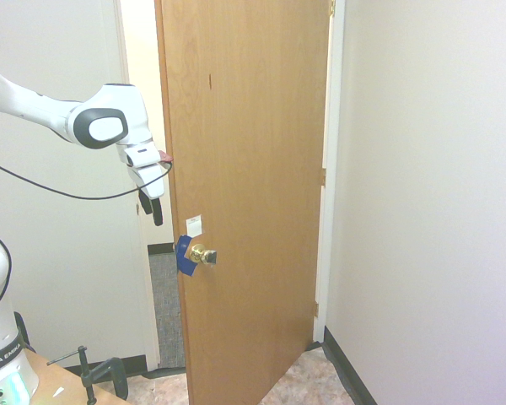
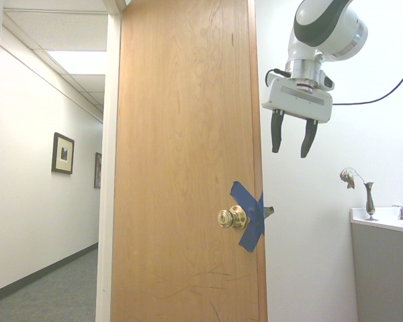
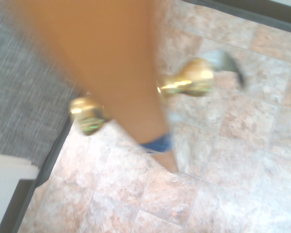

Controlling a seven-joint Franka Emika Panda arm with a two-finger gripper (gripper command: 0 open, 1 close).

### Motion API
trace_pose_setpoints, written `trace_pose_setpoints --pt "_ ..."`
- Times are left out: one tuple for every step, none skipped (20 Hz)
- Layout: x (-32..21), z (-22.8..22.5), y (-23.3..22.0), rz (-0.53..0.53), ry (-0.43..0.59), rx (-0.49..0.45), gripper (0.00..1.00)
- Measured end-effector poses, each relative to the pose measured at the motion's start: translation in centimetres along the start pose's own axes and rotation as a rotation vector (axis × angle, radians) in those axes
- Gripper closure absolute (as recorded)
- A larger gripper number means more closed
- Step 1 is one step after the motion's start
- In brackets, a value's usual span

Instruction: Shut the door

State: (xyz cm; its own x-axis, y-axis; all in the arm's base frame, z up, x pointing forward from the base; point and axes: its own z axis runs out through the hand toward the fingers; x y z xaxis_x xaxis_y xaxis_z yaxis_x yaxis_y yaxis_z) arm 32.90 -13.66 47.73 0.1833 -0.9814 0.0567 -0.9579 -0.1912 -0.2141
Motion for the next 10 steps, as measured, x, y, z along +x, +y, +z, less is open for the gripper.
trace_pose_setpoints --pt "0.6 -0.1 0.8 0.02 0.0 0.001 0.0" --pt "1.3 -0.1 1.6 0.04 0.0 0.0 0.0" --pt "2.1 -0.2 2.3 0.062 0.001 0.0 0.0" --pt "2.8 -0.2 2.9 0.084 0.003 -0.002 0.0" --pt "3.6 -0.1 3.6 0.102 0.004 -0.005 0.0" --pt "4.3 0.0 4.2 0.121 0.003 -0.008 0.0" --pt "5.1 0.2 4.8 0.138 -0.001 -0.006 0.0" --pt "6.0 0.6 5.4 0.164 -0.009 0.002 0.0" --pt "6.9 1.0 5.8 0.202 -0.022 0.02 0.0" --pt "7.9 1.5 6.0 0.239 -0.03 0.043 0.0"
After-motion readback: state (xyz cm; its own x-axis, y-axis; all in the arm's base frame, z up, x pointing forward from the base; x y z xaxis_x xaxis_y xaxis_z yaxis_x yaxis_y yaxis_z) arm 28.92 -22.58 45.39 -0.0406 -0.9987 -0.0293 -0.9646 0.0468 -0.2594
